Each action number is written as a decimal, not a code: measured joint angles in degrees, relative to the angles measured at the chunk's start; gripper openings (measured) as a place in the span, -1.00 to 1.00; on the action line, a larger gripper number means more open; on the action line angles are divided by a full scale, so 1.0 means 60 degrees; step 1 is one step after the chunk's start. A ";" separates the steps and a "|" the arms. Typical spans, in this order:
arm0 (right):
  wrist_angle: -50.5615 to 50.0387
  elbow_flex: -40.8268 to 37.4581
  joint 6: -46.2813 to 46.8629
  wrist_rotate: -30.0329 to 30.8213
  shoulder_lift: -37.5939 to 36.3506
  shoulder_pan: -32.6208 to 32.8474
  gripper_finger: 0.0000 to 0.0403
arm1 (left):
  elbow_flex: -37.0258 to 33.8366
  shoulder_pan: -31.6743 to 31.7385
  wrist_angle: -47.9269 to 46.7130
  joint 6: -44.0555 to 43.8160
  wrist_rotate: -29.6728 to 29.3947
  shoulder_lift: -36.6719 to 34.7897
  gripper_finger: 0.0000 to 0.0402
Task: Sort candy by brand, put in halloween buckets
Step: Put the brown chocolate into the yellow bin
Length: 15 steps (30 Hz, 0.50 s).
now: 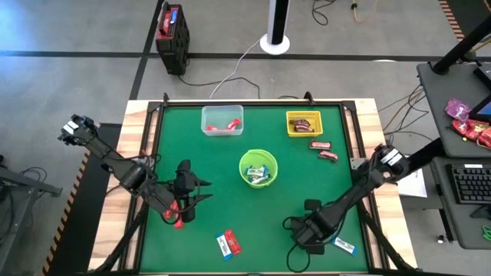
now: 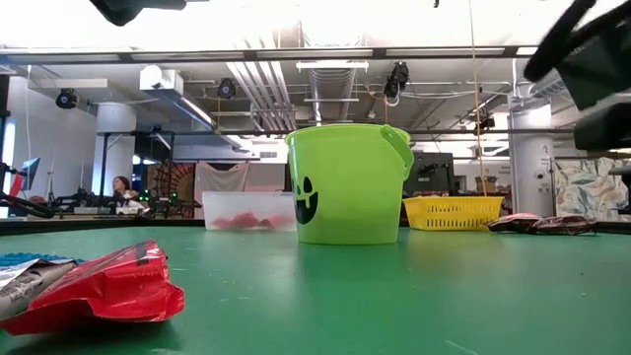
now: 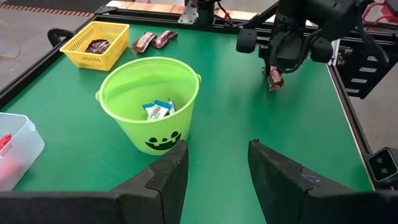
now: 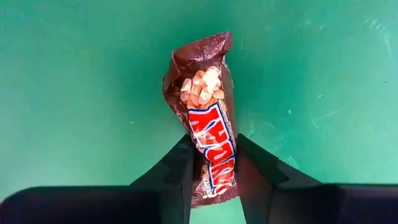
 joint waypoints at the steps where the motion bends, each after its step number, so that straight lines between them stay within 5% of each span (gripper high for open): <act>1: 0.0000 0.0002 -0.0011 -0.0001 -0.0095 -0.0042 -0.60 | 0.0000 0.0000 0.0001 0.0000 0.0000 0.0000 -0.25; 8: -0.0194 0.0000 0.0003 0.0572 -0.1571 -0.0995 -0.53 | -0.0002 0.0009 0.0526 0.0737 -0.0236 0.0000 -0.25; 15: -0.2439 0.0003 0.0794 0.2155 -0.3990 -0.3291 -0.60 | -0.0004 0.0015 0.0683 0.1041 -0.0337 0.0000 -0.25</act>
